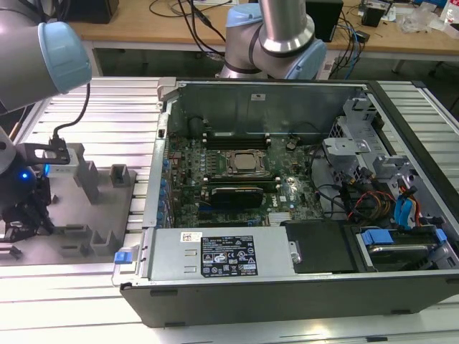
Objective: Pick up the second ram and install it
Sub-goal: 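Pick up the second ram and move it above second insertion slot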
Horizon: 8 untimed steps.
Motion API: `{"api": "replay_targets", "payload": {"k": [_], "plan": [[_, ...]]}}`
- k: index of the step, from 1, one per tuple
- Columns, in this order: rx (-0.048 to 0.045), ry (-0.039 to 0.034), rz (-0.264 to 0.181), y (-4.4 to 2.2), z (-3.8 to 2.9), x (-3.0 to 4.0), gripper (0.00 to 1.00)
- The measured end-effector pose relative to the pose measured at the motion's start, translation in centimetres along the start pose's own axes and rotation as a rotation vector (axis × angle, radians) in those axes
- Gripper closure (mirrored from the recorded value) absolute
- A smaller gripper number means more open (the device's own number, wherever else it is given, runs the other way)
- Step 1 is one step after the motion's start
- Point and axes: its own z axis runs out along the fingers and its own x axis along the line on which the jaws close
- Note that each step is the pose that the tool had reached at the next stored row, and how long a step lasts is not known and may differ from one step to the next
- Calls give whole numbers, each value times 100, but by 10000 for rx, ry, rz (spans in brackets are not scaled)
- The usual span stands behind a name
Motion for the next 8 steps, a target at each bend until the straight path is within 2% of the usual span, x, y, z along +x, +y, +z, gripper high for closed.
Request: {"api": "replay_targets", "payload": {"k": [8], "plan": [[0,0,0,0,4,0,87]]}}
